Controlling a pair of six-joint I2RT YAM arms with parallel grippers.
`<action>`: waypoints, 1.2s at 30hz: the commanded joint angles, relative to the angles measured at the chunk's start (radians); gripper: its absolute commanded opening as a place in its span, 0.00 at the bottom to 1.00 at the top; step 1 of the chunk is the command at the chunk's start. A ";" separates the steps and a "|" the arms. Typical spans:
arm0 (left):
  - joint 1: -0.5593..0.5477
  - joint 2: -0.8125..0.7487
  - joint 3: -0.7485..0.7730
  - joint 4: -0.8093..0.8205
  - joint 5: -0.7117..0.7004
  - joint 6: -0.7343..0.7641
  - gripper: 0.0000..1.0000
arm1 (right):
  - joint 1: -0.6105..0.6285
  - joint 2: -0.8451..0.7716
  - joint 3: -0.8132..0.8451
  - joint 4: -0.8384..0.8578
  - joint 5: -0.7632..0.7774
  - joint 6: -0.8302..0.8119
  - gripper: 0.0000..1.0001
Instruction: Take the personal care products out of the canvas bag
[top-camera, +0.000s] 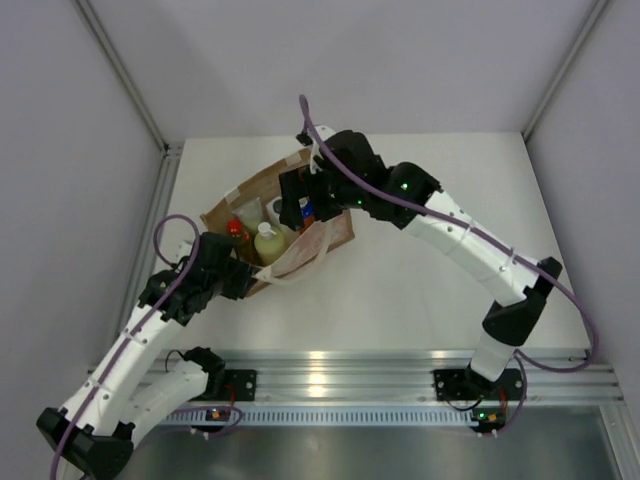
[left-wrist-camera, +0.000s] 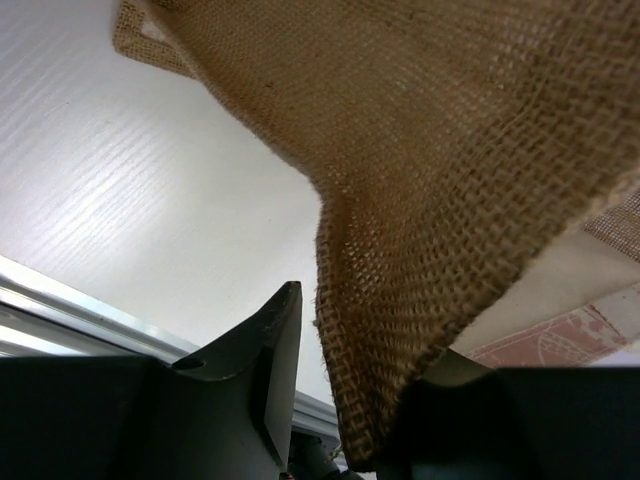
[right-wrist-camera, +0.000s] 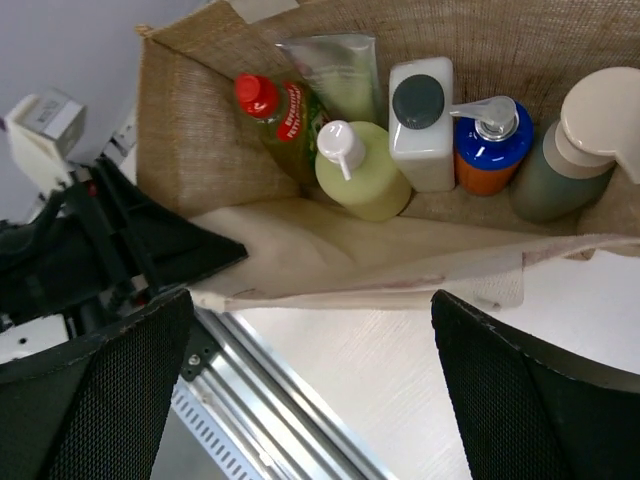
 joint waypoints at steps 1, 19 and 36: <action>-0.004 -0.027 -0.056 -0.029 -0.021 -0.018 0.33 | 0.018 0.062 0.058 0.011 0.029 -0.069 1.00; -0.004 0.000 -0.066 -0.031 -0.049 0.014 0.26 | 0.067 0.441 0.257 0.042 0.116 -0.336 0.79; -0.006 -0.007 -0.064 -0.031 -0.031 0.017 0.25 | 0.070 0.570 0.311 0.106 0.089 -0.353 0.66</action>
